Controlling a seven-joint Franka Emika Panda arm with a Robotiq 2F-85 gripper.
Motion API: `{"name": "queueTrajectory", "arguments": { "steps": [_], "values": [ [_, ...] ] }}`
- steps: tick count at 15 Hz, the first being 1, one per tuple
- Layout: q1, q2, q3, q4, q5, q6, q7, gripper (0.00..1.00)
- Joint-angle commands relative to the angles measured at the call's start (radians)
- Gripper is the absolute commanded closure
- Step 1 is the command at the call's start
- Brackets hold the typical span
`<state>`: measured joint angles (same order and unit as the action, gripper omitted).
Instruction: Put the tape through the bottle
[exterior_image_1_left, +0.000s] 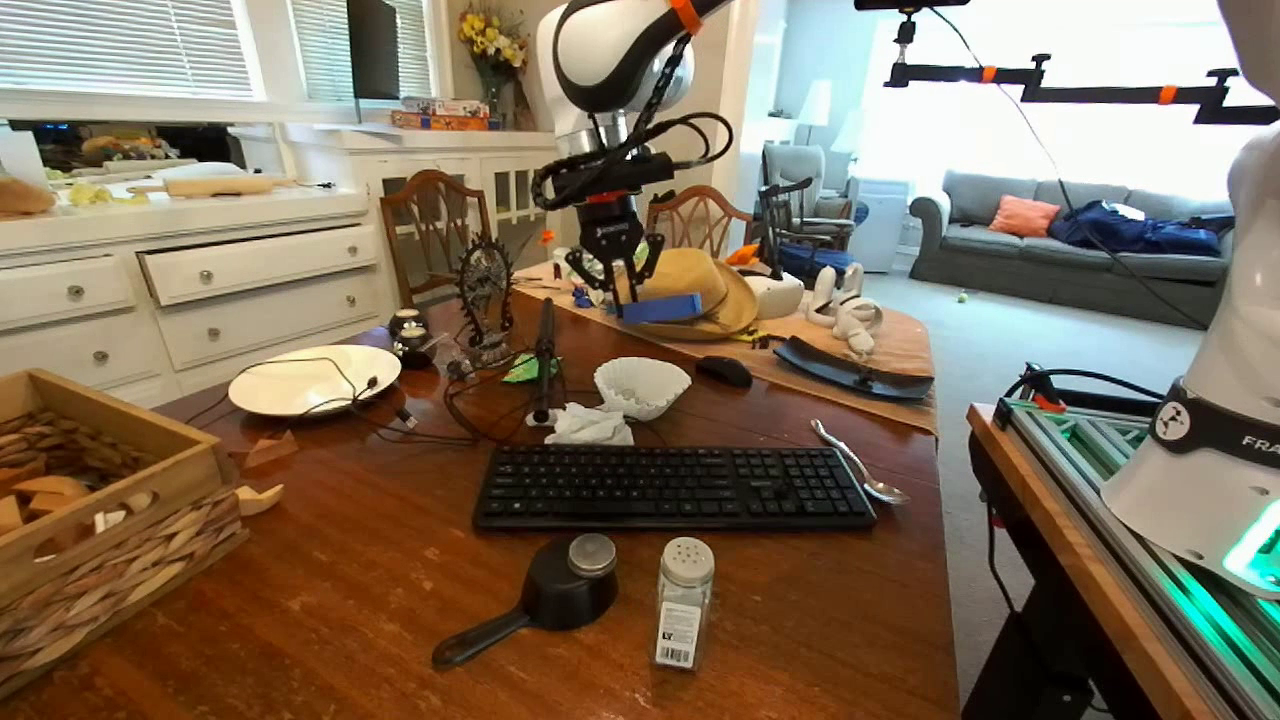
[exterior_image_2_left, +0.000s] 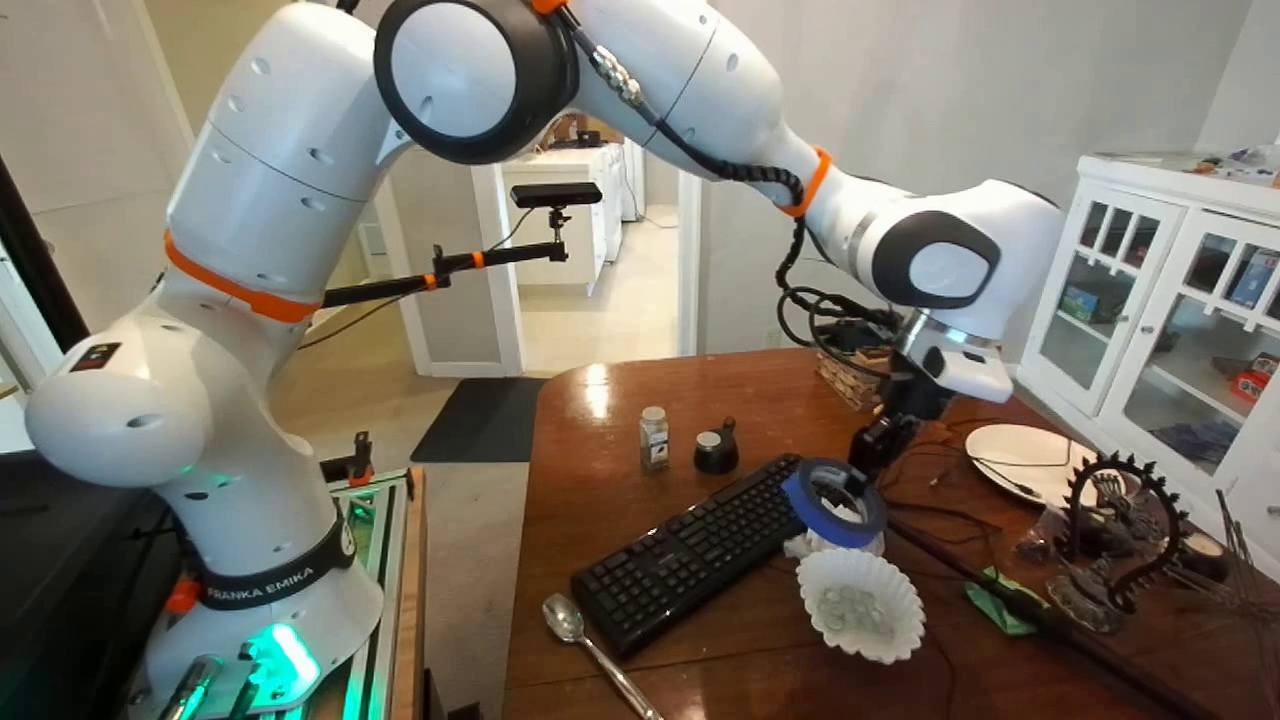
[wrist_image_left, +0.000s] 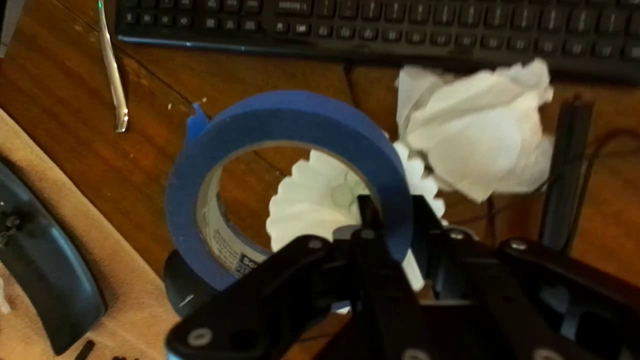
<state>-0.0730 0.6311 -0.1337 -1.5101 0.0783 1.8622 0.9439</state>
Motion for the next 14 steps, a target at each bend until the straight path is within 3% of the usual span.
{"name": "queueTrajectory", "arguments": {
  "steps": [1, 6, 7, 8, 9, 11, 12, 14],
  "values": [
    [0.097, -0.153, 0.04, -0.234, -0.038, 0.086, -0.07, 0.95],
    [0.187, -0.308, 0.114, -0.439, -0.067, 0.122, -0.186, 0.95],
    [0.19, -0.324, 0.127, -0.449, -0.068, 0.107, -0.226, 0.95],
    [0.189, -0.246, 0.112, -0.354, -0.053, 0.08, -0.154, 0.95],
    [0.196, -0.264, 0.12, -0.371, -0.054, 0.08, -0.156, 0.8],
    [0.196, -0.264, 0.118, -0.369, -0.054, 0.08, -0.153, 0.8],
    [0.193, -0.26, 0.115, -0.367, -0.054, 0.08, -0.153, 0.95],
    [0.228, -0.292, 0.115, -0.41, -0.126, 0.136, -0.13, 0.95]
  ]
}}
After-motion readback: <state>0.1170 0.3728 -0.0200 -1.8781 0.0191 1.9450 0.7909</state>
